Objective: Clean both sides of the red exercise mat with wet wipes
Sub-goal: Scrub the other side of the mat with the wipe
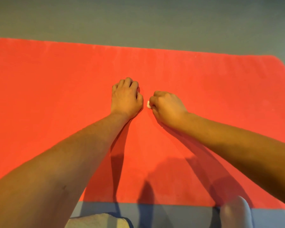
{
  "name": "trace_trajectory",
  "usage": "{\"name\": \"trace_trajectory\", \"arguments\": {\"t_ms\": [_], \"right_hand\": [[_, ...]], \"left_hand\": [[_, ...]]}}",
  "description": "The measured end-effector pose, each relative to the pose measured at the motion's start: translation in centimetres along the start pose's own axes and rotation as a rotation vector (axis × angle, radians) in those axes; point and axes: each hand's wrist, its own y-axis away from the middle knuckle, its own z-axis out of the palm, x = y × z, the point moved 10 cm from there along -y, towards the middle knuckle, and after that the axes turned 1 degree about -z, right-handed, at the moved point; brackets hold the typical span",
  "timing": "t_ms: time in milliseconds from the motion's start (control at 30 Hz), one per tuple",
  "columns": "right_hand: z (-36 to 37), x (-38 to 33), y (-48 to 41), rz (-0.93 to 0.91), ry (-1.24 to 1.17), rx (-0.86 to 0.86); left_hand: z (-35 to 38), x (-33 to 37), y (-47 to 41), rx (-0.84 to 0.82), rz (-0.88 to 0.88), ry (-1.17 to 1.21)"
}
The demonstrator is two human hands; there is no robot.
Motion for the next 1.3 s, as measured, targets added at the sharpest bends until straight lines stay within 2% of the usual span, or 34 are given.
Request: {"name": "trace_trajectory", "arguments": {"t_ms": [133, 267, 367, 500, 600, 800, 933, 1033, 1167, 1300], "right_hand": [[0.2, 1.7, -3.4, 0.128, -0.029, 0.04], [0.2, 1.4, -1.6, 0.18, -0.115, 0.054], [0.2, -0.6, 1.9, 0.135, -0.196, 0.018], [0.1, -4.9, 8.6, -0.013, -0.247, -0.045], [-0.1, -5.3, 8.9, -0.03, -0.237, -0.068], [0.4, 0.9, -1.2, 0.263, -0.14, 0.005], [0.8, 1.2, -1.3, 0.322, -0.144, -0.052], [0.7, -1.6, 3.0, 0.238, -0.152, -0.076], [0.7, -6.6, 11.1, 0.074, -0.205, -0.111], [1.0, -11.0, 17.4, -0.111, -0.204, -0.24]], "left_hand": [[-0.2, 0.0, 0.1, 0.003, 0.007, 0.021], [-0.2, -0.2, 0.1, 0.013, 0.006, 0.031], [-0.3, -0.3, -0.1, 0.029, 0.0, 0.041], [-0.4, 0.1, 0.2, 0.004, 0.012, -0.006], [-0.4, 0.3, 0.4, -0.032, 0.022, -0.049], [-0.5, 0.7, 1.0, -0.241, 0.045, -0.08], [-1.1, 1.3, 2.0, -0.471, 0.052, -0.13], [-1.9, 1.8, 3.2, -0.575, 0.046, -0.165], [-3.2, 2.8, 6.0, -0.633, 0.043, -0.187], [-4.6, 3.9, 9.5, -0.685, 0.052, -0.164]]}}
